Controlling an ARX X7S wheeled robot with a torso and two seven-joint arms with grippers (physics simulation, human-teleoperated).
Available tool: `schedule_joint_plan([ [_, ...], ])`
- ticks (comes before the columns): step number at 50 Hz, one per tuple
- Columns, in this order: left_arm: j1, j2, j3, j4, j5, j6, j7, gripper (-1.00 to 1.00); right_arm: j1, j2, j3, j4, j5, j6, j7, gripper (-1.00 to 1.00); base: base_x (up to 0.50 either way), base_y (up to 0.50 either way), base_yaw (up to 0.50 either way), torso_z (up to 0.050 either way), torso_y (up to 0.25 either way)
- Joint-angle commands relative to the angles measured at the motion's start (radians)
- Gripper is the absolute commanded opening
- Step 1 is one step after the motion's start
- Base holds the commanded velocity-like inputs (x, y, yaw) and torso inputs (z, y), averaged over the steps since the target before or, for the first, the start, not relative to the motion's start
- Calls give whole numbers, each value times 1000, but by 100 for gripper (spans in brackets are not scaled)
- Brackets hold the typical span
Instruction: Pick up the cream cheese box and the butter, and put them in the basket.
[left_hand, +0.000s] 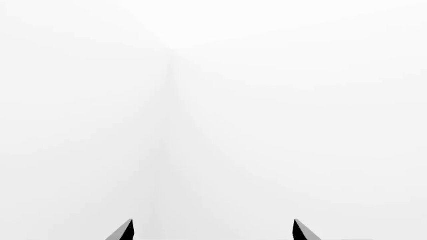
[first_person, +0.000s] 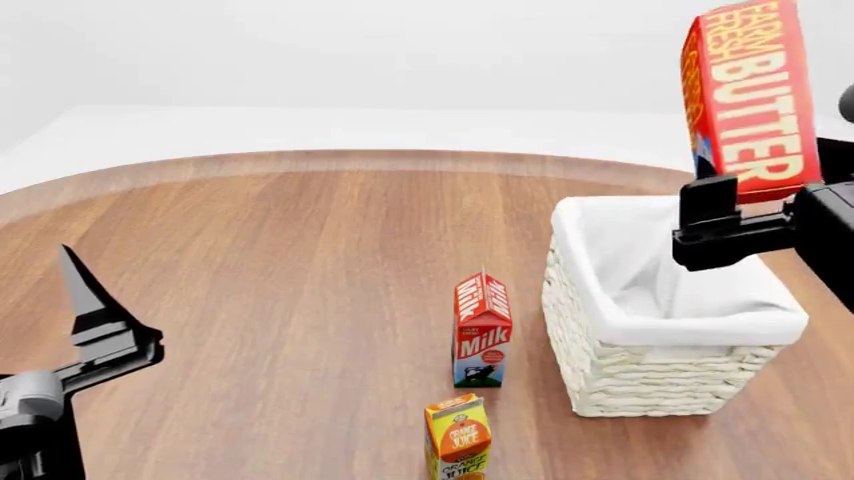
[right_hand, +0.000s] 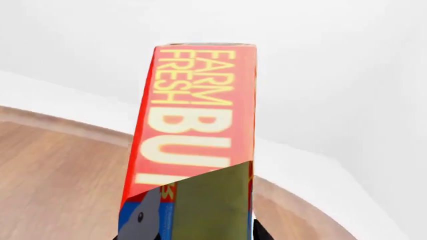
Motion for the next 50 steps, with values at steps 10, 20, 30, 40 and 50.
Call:
schedule_joint_plan([
  [10, -12, 11, 0, 4, 33, -13, 23, 100, 58, -74, -47, 364, -218, 70, -308, -100, 0, 0, 0, 1, 2],
  [20, -14, 9, 4, 3, 35, -17, 23, 100, 113, -133, -122, 493, -344, 92, -426, -100, 0, 0, 0, 0, 1],
  [30, -13, 10, 7, 1, 35, -15, 23, 100, 61, -159, -188, 527, -416, 69, -502, -100, 0, 0, 0, 0, 2],
  [40, -16, 9, 10, 4, 34, -21, 21, 100, 43, -165, -217, 592, -476, 34, -566, -100, 0, 0, 0, 1, 1],
  [50, -20, 6, 13, 3, 34, -24, 22, 100, 18, -174, -231, 662, -507, 5, -595, -100, 0, 0, 0, 0, 1],
])
